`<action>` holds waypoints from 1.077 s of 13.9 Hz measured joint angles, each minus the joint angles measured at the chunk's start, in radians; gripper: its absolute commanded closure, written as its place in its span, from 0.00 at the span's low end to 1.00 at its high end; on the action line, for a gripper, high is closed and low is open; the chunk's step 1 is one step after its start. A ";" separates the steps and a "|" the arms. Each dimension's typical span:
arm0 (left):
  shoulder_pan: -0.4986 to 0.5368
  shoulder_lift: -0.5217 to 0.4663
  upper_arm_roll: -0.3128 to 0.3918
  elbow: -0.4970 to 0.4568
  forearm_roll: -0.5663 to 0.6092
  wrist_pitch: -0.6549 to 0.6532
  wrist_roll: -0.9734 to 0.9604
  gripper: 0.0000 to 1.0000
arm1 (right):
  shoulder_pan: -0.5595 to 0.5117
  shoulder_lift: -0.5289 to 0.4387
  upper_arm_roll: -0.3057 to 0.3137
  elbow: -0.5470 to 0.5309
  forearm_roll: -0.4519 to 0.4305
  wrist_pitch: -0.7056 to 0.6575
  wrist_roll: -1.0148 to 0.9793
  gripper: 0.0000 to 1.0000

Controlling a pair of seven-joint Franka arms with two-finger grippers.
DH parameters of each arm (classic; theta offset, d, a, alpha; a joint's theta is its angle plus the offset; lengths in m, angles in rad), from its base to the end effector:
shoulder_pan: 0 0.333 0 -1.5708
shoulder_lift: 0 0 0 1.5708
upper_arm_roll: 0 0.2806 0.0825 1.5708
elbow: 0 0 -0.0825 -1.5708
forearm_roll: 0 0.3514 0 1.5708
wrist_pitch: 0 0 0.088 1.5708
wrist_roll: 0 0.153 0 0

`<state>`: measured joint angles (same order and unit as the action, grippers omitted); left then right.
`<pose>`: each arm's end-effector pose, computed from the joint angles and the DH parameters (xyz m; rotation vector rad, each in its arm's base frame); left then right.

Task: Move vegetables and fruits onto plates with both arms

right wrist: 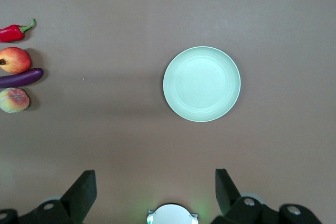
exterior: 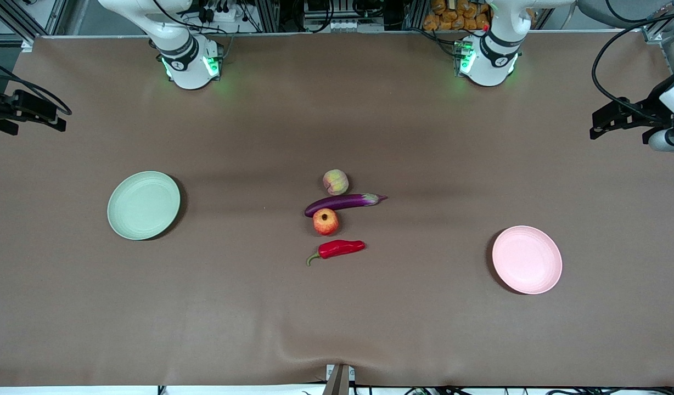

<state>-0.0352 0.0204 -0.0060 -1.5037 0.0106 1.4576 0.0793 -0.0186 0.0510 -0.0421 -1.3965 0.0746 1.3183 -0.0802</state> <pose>0.5126 -0.0194 0.5522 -3.1251 0.1872 0.1044 0.5026 -0.0173 0.5715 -3.0552 -0.0510 0.1895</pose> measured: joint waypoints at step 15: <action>0.002 -0.014 0.000 -0.018 0.000 -0.001 0.032 0.00 | 0.000 0.001 -0.002 0.000 0.000 0.008 0.000 0.00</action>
<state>-0.0336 0.0061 -0.0061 -1.5219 0.0106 1.4562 0.1115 -0.0190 0.0518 -0.0438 -1.3969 0.0746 1.3265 -0.0802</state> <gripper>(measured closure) 0.000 0.000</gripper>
